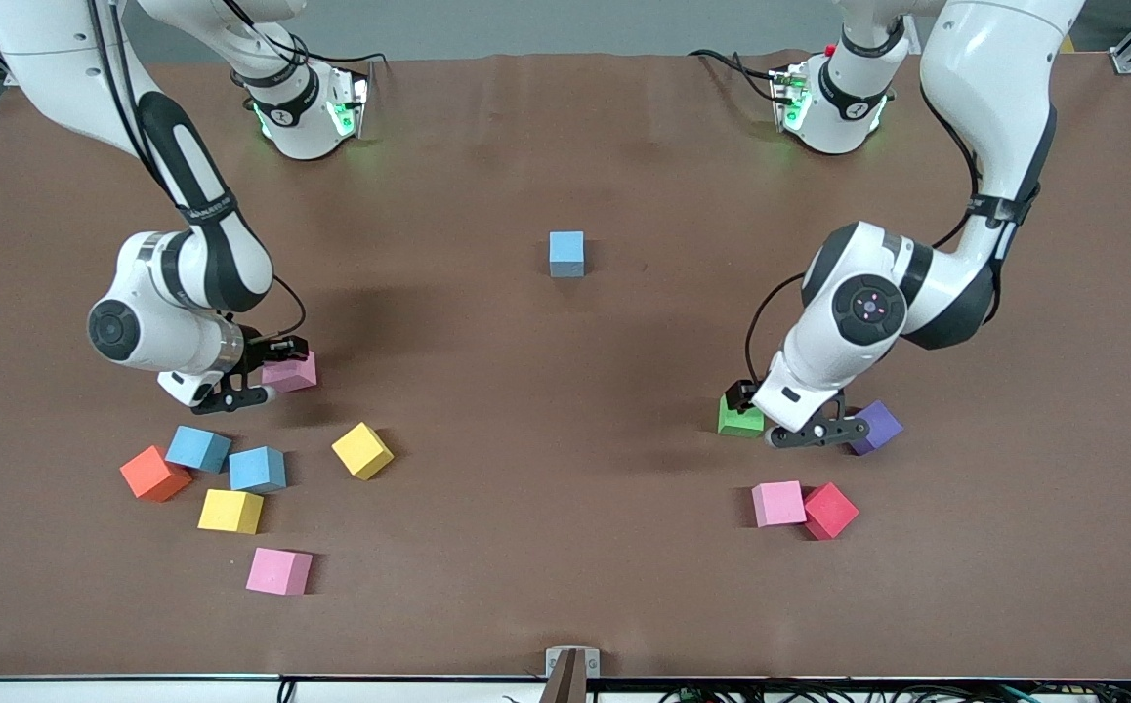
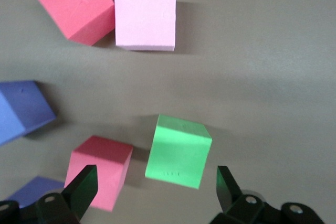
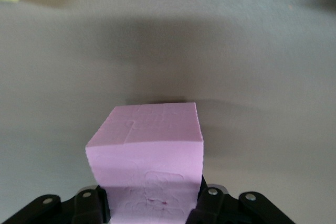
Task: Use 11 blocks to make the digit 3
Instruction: 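Reach the left gripper to the green cube while the right gripper lifts pink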
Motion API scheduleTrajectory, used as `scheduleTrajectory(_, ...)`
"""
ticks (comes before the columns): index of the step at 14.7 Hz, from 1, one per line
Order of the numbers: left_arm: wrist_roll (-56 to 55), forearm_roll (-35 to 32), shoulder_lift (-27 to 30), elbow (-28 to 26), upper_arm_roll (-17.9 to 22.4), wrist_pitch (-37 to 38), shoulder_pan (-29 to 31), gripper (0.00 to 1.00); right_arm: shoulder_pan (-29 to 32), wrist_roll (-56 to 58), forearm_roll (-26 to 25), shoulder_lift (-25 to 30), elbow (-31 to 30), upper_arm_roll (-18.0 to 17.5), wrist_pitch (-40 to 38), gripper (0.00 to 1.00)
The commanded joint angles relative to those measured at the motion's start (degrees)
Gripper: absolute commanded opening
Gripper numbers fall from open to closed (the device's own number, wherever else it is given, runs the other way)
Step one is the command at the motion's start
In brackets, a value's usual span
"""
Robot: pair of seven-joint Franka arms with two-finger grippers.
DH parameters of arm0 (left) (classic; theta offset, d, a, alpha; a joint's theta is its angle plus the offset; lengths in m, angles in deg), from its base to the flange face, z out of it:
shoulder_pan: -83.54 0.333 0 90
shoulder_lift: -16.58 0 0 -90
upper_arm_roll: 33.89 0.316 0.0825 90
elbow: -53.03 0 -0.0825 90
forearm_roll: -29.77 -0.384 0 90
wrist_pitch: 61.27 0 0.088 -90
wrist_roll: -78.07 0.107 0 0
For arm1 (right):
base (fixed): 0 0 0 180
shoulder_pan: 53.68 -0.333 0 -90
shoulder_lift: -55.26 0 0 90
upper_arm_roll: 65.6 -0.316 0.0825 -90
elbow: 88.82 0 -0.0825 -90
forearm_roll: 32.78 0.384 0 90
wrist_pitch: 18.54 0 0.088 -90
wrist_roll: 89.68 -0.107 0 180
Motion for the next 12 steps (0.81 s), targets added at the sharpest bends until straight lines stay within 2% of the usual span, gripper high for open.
scheduleTrajectory(1,1.18,-1.07,-4.75,4.70,-0.52,0.79,0.24,0.99,-0.39,-12.39,3.72,3.39,1.33,-0.19,-5.43,0.04)
scheduleTrajectory(4,1.18,-1.16,-7.92,6.55,-0.52,0.53,-0.20,0.99,-5.30,-29.08,4.26,8.39,-1.12,-0.10,-7.54,0.04)
scheduleTrajectory(6,1.26,-1.16,-9.33,7.00,-0.52,0.44,-0.73,0.99,-6.63,-35.78,4.26,13.31,-2.98,-0.18,-10.42,0.04)
scheduleTrajectory(9,1.35,-1.16,-10.82,6.65,-0.61,0.44,-0.82,0.99,-8.39,-45.19,4.26,15.71,0.53,-0.27,-17.90,0.03)
scheduleTrajectory(12,1.26,-1.25,-11.62,6.03,-0.61,0.44,-1.17,0.93,-9.80,-54.07,4.26,15.62,3.61,-0.27,-18.62,0.03)
